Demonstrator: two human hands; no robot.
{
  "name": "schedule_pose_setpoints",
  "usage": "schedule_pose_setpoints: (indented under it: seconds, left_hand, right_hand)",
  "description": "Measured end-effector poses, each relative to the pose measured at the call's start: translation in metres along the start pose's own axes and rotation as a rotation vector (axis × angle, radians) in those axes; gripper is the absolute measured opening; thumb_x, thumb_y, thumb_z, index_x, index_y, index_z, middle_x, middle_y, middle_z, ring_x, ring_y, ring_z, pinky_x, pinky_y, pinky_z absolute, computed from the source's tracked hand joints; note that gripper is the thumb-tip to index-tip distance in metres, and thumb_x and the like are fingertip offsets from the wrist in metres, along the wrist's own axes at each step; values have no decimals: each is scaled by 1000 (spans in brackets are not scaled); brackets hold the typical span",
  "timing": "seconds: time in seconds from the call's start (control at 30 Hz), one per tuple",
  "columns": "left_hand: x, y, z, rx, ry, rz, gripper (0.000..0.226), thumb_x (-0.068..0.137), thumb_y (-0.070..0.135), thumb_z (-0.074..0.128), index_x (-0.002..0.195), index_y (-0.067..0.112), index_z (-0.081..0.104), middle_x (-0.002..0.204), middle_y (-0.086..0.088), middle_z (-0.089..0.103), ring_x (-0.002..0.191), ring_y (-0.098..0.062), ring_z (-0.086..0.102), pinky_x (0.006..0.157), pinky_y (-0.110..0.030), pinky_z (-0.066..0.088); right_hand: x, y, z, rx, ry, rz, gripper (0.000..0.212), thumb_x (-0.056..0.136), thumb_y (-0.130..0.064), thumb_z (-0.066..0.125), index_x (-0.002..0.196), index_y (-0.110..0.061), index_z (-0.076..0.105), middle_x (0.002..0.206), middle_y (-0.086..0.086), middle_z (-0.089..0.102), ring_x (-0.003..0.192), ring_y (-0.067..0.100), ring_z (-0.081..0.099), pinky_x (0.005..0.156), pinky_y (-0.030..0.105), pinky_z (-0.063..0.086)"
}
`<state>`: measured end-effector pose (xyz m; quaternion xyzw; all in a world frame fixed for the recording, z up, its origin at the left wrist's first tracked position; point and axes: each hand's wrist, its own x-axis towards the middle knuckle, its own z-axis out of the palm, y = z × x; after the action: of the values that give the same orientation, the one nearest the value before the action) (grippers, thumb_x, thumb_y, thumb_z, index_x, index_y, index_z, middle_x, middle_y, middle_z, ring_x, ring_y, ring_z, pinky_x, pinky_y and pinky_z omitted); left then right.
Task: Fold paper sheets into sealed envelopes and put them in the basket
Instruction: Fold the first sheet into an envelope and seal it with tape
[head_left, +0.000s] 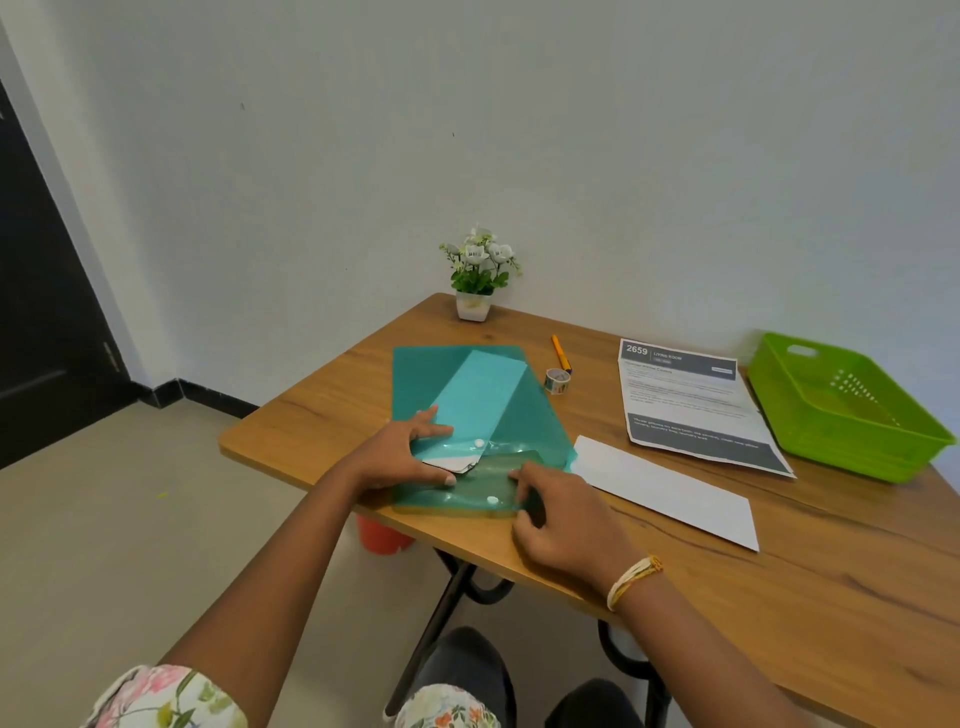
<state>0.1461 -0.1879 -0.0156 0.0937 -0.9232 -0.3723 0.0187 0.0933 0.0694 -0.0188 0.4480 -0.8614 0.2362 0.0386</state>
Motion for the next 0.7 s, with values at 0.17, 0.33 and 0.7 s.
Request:
schedule_pose_setpoints:
  seconds: [0.17,0.33,0.7]
  left_hand:
    - [-5,-3,-1,-37,46,24,66,75,9,67,135,32,52,158,14,17,139,-12,30,102,-27,39]
    - [-7,-6,10,-137,265,50,52,74,2,63,122,23,65,149,6,40,131,-11,42,95,-19,38]
    - [-11,-4,26,-246,592,144,21,85,5,65,88,24,73,100,9,70,98,0,62,90,-20,47]
  right_hand:
    - [-5,-2,6,58,94,104,32,83,-47,49,92,-19,61,76,-8,58,71,11,55,65,36,51]
    - [11,-13,6,-15,156,212,27,93,-41,49,75,-21,55,74,-5,62,70,13,57,61,30,49]
    - [47,-48,16,-55,147,101,28,93,-24,56,119,-19,63,116,1,66,108,20,59,88,32,47]
